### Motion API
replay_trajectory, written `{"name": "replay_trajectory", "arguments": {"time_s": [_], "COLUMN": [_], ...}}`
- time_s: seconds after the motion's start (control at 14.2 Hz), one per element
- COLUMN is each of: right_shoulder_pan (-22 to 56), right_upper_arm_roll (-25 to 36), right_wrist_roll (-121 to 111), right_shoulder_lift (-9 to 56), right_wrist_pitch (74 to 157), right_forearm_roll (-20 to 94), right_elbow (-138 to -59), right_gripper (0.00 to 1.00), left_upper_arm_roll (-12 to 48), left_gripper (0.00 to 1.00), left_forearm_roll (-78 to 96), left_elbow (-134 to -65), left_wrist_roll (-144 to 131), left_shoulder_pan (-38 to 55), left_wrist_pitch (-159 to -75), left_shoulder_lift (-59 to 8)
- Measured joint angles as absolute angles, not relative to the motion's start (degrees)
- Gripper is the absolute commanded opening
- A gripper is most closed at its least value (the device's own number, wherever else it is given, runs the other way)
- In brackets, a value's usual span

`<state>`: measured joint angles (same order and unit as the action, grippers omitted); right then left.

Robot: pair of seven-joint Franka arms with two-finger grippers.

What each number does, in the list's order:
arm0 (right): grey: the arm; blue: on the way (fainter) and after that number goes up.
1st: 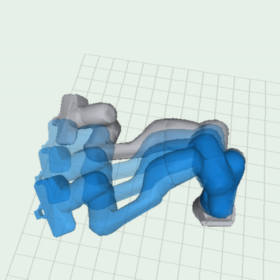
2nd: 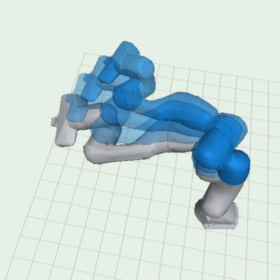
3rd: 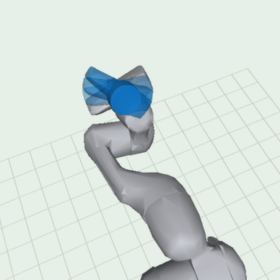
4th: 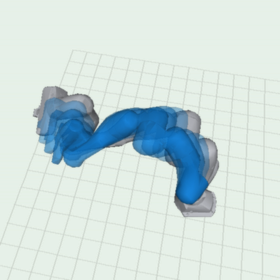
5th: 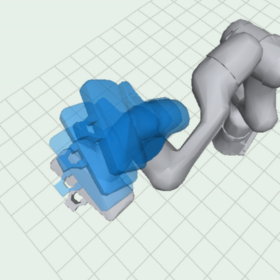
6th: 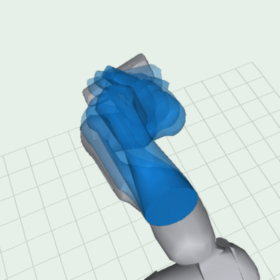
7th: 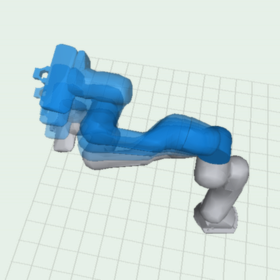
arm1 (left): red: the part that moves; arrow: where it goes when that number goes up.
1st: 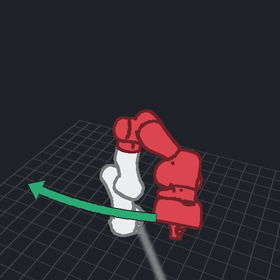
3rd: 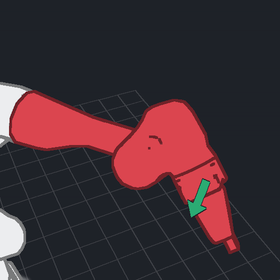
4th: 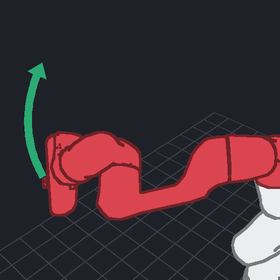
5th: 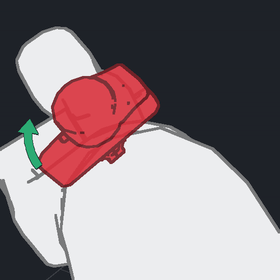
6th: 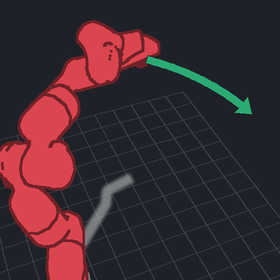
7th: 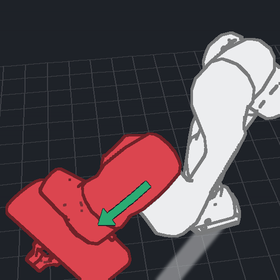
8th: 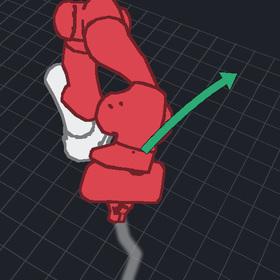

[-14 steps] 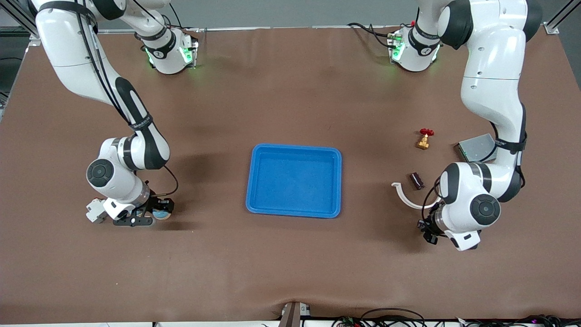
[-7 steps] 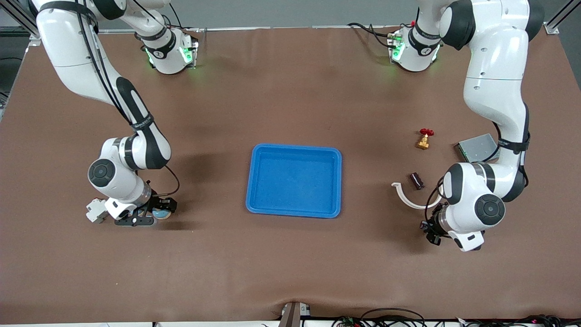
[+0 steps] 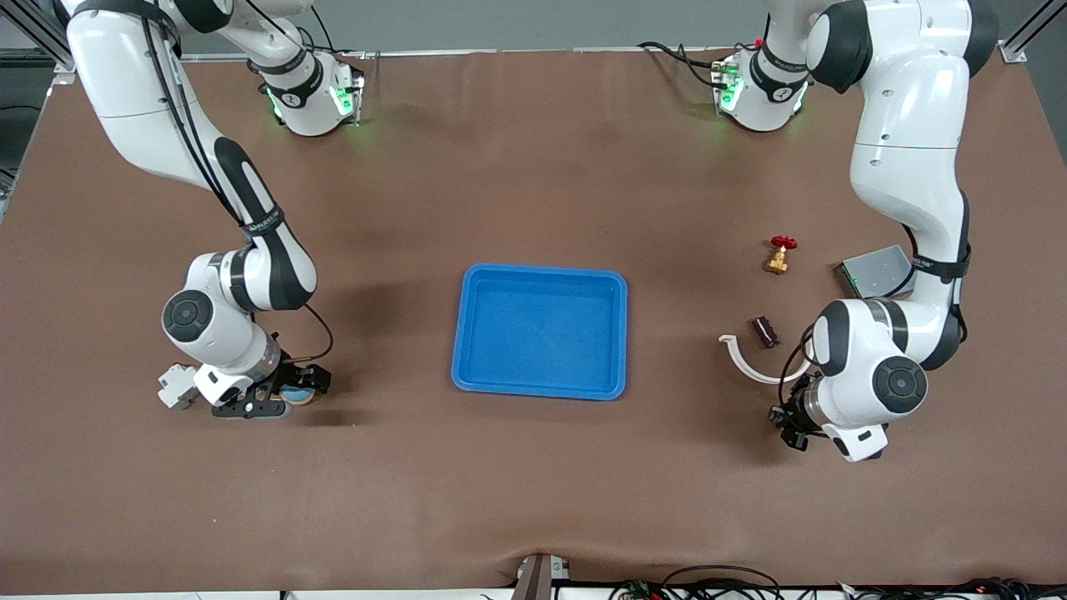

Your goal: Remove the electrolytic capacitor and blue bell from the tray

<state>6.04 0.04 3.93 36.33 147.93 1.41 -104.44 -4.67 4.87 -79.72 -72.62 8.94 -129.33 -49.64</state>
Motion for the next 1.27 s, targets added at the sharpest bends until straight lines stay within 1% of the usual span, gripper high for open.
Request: {"name": "replay_trajectory", "arguments": {"time_s": [0.07, 0.28, 0.7, 0.84, 1.27], "right_shoulder_pan": [6.1, 6.2, 5.1, 4.0, 3.2], "right_upper_arm_roll": [0.0, -0.1, -0.1, -0.1, -0.2], "right_wrist_roll": [3.9, 3.9, -0.7, -2.5, -3.7], "right_shoulder_lift": [36.3, 36.2, 36.3, 36.4, 36.3], "right_wrist_pitch": [147.9, 147.9, 147.8, 147.8, 147.5], "right_forearm_roll": [1.4, 1.4, 1.5, 1.5, 1.6], "right_elbow": [-104.3, -103.7, -104.2, -104.4, -104.5], "right_gripper": [1.00, 1.00, 1.00, 1.00, 1.00], "left_upper_arm_roll": [-4.7, -4.7, -5.7, -6.6, -6.7], "left_gripper": [1.00, 1.00, 1.00, 1.00, 1.00], "left_forearm_roll": [4.9, 4.9, 4.9, 4.9, 4.9], "left_elbow": [-79.7, -79.7, -79.1, -79.0, -78.9], "left_wrist_roll": [-72.6, -71.6, -61.4, -56.7, -33.1], "left_shoulder_pan": [8.9, 8.9, 8.6, 7.7, 1.1], "left_wrist_pitch": [-129.3, -129.5, -129.5, -127.5, -117.0], "left_shoulder_lift": [-49.6, -49.6, -48.8, -47.8, -43.0]}}
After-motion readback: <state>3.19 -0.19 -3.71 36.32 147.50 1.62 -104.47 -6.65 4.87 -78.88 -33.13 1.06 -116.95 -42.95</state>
